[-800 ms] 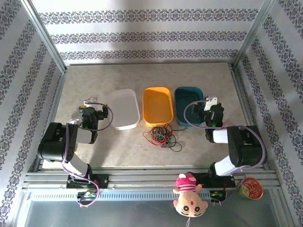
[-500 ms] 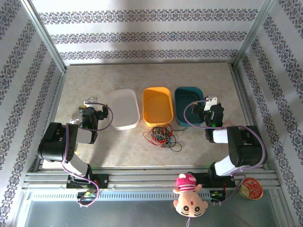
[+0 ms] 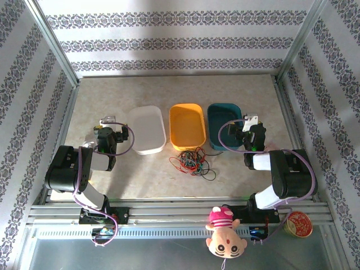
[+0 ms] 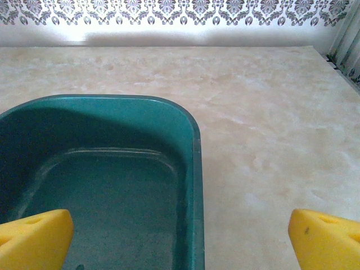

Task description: Untangle the cables

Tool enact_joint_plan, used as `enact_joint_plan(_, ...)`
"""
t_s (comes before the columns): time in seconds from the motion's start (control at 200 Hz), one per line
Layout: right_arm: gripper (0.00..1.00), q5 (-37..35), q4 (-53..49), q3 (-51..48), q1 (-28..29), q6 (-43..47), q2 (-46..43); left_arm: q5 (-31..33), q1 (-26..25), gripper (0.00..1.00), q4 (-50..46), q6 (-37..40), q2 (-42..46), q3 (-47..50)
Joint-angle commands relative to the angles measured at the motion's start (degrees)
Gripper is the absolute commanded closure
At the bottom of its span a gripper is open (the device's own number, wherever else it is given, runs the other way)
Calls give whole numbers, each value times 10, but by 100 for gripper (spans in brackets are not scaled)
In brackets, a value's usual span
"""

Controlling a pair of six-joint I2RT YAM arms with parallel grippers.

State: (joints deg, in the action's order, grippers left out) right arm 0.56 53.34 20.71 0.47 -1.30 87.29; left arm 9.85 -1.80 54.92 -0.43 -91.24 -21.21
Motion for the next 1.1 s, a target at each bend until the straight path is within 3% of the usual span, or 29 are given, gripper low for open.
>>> enact_joint_plan(0.0,2,13,9,8,-6,-7,4,-4,0,1,23,-6,-3,1)
enact_joint_plan(0.335,2,16,-1,11,-15,-18,-10,-11,3,1,20,-7,-3,0)
enact_joint_plan(0.425,5,-2,-165,53,-12,-31,-90,-42,4,1,-2,5,10,-9)
enact_joint_plan(0.475,11,-41,-284,94,-3,-69,-134,-78,2,1,-76,20,44,-30)
enact_joint_plan(0.515,16,-57,-335,109,9,-94,-162,-62,-5,1,-143,21,77,-55)
enact_joint_plan(0.58,22,-95,-381,116,51,-113,-207,11,-19,1,-222,16,129,-80)
enact_joint_plan(0.635,22,-107,-433,127,103,-103,-243,102,-33,1,-226,-4,163,-78)
enact_joint_plan(0.68,22,-111,-477,140,151,-92,-264,135,-44,1,-251,-35,205,-77)
enact_joint_plan(0.73,22,-85,-524,155,206,-86,-280,143,-60,1,-341,-77,242,-97)
enact_joint_plan(0.854,22,67,-653,211,339,-60,-272,175,-140,1,-541,-172,309,-141)
enact_joint_plan(0.989,23,144,-750,273,440,-35,-204,147,-222,1,-584,-307,356,-103)
enact_joint_plan(1.094,30,160,-770,305,465,-30,-140,167,-273,1,-584,-396,358,-70)
